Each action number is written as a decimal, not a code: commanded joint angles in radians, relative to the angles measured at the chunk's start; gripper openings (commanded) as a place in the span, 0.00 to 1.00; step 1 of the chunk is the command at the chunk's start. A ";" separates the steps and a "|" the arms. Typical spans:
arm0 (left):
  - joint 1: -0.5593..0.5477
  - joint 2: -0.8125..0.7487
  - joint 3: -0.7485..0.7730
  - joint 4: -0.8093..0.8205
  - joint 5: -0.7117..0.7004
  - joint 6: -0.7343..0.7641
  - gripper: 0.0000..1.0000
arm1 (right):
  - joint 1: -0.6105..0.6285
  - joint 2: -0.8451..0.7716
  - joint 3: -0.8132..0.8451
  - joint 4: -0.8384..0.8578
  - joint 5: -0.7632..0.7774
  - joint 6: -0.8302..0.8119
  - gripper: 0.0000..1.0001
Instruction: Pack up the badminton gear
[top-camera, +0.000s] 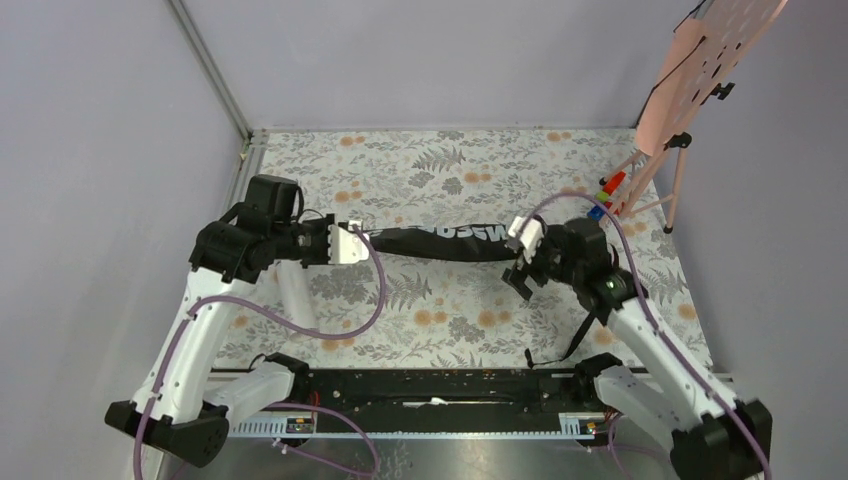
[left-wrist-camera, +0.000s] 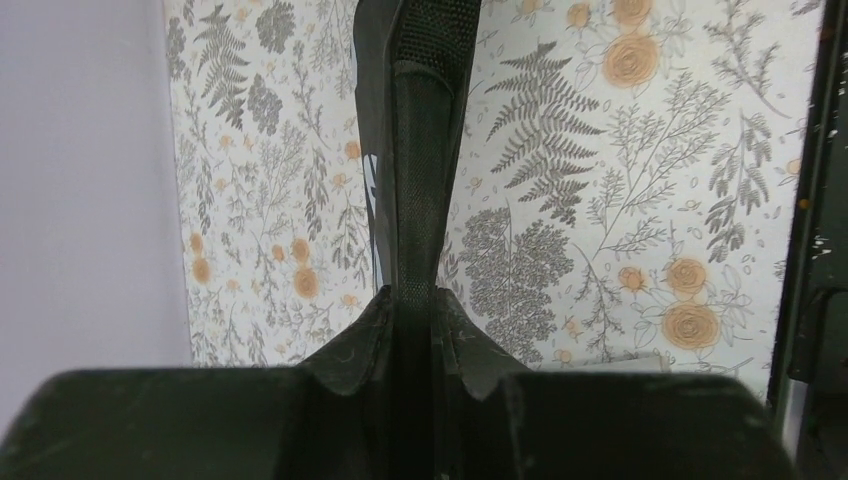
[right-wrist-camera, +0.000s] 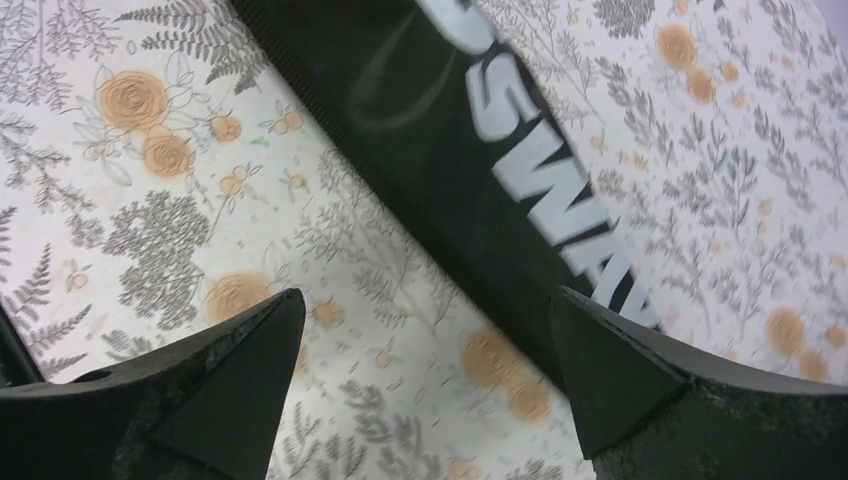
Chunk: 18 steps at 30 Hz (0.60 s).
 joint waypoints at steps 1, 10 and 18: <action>-0.006 -0.048 0.065 0.054 0.166 0.024 0.00 | 0.039 0.207 0.161 -0.023 -0.020 -0.135 1.00; -0.008 -0.017 0.135 0.054 0.186 -0.053 0.00 | 0.136 0.505 0.257 0.121 -0.094 -0.130 0.89; -0.008 -0.105 0.019 0.641 -0.041 -0.515 0.99 | 0.137 0.547 0.447 0.141 0.001 0.255 0.00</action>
